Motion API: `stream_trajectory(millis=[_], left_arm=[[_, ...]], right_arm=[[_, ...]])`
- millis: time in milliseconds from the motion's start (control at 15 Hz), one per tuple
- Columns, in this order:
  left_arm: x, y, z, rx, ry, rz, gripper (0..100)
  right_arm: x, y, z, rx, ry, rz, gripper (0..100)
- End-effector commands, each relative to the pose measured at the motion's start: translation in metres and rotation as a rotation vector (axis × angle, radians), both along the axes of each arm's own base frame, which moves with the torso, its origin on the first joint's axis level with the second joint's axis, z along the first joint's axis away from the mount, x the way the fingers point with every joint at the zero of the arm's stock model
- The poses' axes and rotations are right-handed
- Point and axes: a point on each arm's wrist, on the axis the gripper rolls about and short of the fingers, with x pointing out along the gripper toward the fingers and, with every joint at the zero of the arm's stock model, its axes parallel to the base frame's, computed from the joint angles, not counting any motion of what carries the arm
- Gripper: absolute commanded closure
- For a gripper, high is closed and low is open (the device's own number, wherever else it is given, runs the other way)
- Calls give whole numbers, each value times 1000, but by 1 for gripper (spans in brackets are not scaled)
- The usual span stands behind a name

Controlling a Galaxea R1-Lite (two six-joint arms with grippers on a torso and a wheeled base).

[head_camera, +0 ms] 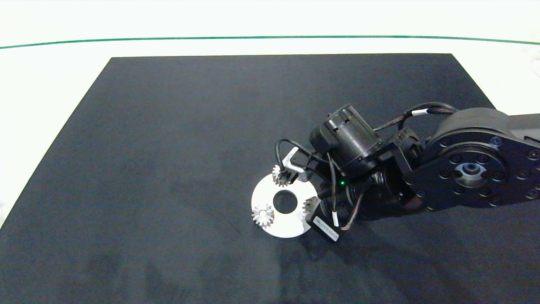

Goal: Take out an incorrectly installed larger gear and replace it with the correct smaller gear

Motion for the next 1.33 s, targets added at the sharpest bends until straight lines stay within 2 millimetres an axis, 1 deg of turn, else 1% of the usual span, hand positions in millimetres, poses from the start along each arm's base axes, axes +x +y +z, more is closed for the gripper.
stream_trajectory(millis=[67,600,933,1000,1133,1333], left_arm=[[0,0,-2,3,12,-1,0],[0,0,-2,3,12,-1,0],[0,0,-2,3,11,-1,0],[0,0,-2,3,12,-1,0],[0,0,-2,3,12,-1,0],[0,0,-2,3,11,-1,0]], right_arm=[[0,0,0,-3,2,2,0],[-2,-1,9,29,-29,5,0],[-6,-12,26,66,-64,-12,0],[-5,-17,30,74,-73,-24,0],[-3,-24,32,77,-77,-43,0],[-2,-26,34,83,-80,-48,0]])
